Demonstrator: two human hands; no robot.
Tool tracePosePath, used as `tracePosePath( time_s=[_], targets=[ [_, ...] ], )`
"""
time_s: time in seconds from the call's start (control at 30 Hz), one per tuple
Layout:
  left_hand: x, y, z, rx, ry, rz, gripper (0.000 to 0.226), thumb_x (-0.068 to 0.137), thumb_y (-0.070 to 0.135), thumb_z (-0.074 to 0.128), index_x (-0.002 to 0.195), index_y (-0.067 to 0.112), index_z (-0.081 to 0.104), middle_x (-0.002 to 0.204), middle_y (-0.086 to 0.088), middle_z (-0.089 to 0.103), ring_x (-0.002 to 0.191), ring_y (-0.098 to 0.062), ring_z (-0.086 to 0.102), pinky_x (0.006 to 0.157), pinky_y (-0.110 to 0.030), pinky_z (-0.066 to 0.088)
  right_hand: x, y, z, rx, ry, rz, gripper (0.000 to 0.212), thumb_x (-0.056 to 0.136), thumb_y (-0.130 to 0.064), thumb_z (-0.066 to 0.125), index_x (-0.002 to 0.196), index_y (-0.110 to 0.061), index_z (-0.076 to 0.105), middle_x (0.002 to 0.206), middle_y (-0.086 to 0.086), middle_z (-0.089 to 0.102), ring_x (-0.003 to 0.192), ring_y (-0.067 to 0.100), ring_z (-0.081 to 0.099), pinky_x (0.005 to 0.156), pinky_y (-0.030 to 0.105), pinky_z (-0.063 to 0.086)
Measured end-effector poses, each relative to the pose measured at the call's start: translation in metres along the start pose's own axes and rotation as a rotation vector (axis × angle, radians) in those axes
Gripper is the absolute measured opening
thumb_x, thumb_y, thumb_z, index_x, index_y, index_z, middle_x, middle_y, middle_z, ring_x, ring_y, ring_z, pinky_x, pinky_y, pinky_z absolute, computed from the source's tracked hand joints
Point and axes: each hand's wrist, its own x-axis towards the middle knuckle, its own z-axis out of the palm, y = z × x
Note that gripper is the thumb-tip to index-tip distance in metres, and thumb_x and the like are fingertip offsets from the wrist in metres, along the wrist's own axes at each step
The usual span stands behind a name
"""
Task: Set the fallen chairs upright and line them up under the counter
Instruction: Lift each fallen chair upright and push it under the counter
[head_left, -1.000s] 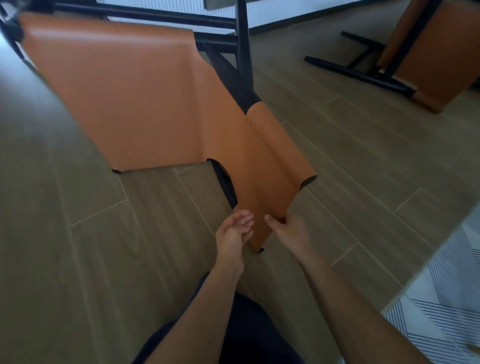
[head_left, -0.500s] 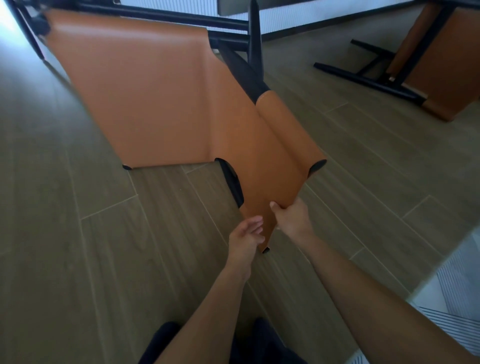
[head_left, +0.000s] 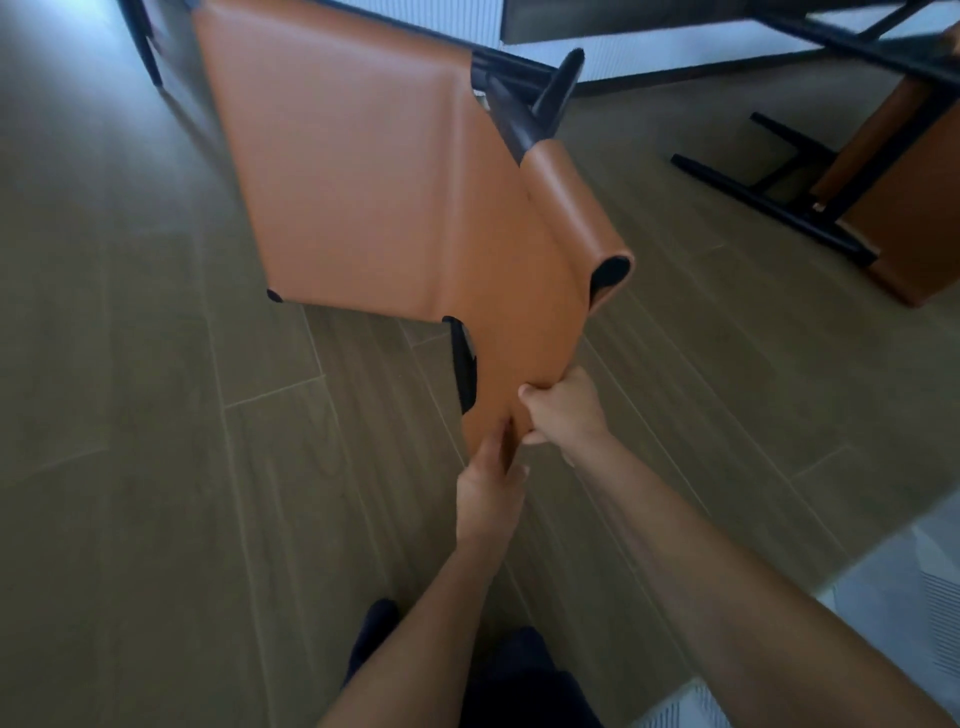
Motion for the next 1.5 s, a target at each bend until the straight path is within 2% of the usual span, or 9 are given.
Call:
tracePosePath(
  time_s=[0.1,0.23,0.37,0.5,0.67,0.9,1.0,1.13,1.5],
  targets=[
    [-0.008,0.036,-0.035,0.021,0.013,0.008,0.059,0.095,0.006,0.054,0.146,0.031,0.036,0.101,0.013,0.058,0.08,0.0,0.058,0.068,0.0,0.042,-0.02,-0.05,-0.003,0.0,-0.04,0.049,0.013,0.09,-0.003,0.057,0.097,-0.013,0.053,0.083,0.002,0.061,0.063,0.021,0.066,0.059,0.041,0.062],
    [-0.007,0.092,-0.08,-0.221,0.094,-0.234,0.051,0.094,0.002,0.043,0.133,0.032,0.056,0.105,0.012,0.064,0.076,0.003,0.056,0.061,-0.003,0.041,-0.036,-0.114,-0.008,0.039,-0.068,0.17,0.024,0.089,0.002,0.054,0.112,-0.007,0.056,0.115,0.02,0.063,0.091,0.04,0.068,0.058,0.042,0.062],
    [0.001,0.155,-0.124,-0.217,-0.085,-0.418,0.037,0.101,0.017,0.036,0.13,0.024,0.058,0.092,0.01,0.06,0.079,-0.01,0.06,0.065,-0.021,0.045,-0.046,-0.18,-0.021,0.129,-0.051,0.363,0.039,0.093,0.005,0.054,0.131,-0.006,0.048,0.128,0.022,0.058,0.107,0.043,0.062,0.077,0.051,0.059],
    [0.017,0.201,-0.151,-0.05,-0.285,-0.384,0.055,0.097,0.005,0.034,0.144,0.035,0.039,0.122,0.005,0.055,0.074,-0.002,0.053,0.049,-0.011,0.039,-0.039,-0.226,-0.038,0.158,-0.04,0.434,0.043,0.096,0.005,0.051,0.137,-0.004,0.044,0.135,0.023,0.053,0.116,0.046,0.057,0.083,0.056,0.054],
    [0.047,0.24,-0.156,0.006,-0.236,-0.311,0.063,0.09,-0.004,0.037,0.14,0.034,0.042,0.122,0.002,0.056,0.076,-0.008,0.058,0.043,-0.007,0.036,-0.017,-0.273,-0.061,0.124,-0.082,0.437,0.048,0.096,0.005,0.049,0.14,-0.01,0.039,0.135,0.024,0.053,0.11,0.048,0.061,0.062,0.053,0.057],
    [0.097,0.293,-0.139,-0.028,0.02,-0.336,0.042,0.094,0.006,0.044,0.125,0.032,0.055,0.121,0.001,0.061,0.089,-0.018,0.064,0.073,-0.029,0.053,0.029,-0.336,-0.097,0.143,-0.196,0.468,0.047,0.092,0.009,0.048,0.135,-0.009,0.04,0.124,0.029,0.056,0.092,0.047,0.066,0.05,0.055,0.055],
    [0.117,0.316,-0.133,-0.015,0.021,-0.37,0.055,0.094,0.007,0.047,0.139,0.038,0.043,0.121,0.001,0.059,0.079,-0.013,0.064,0.06,-0.021,0.047,0.05,-0.361,-0.11,0.144,-0.204,0.469,0.047,0.092,0.008,0.048,0.134,-0.013,0.041,0.116,0.026,0.061,0.079,0.04,0.067,0.051,0.051,0.056],
    [0.139,0.335,-0.138,0.057,-0.029,-0.373,0.067,0.097,0.002,0.038,0.149,0.043,0.024,0.114,-0.003,0.061,0.063,-0.007,0.057,0.046,-0.011,0.035,0.067,-0.393,-0.116,0.186,-0.205,0.471,0.039,0.091,0.01,0.043,0.11,-0.023,0.038,0.096,0.016,0.06,0.087,0.044,0.066,0.044,0.059,0.048],
    [0.21,0.402,-0.163,0.165,-0.098,-0.259,0.065,0.093,-0.001,0.037,0.148,0.035,0.033,0.134,-0.008,0.054,0.056,-0.006,0.057,0.044,-0.016,0.04,0.129,-0.469,-0.149,0.105,-0.236,0.416,0.031,0.091,0.008,0.046,0.117,-0.009,0.04,0.087,0.025,0.059,0.062,0.039,0.064,0.041,0.046,0.056]
  ],
)
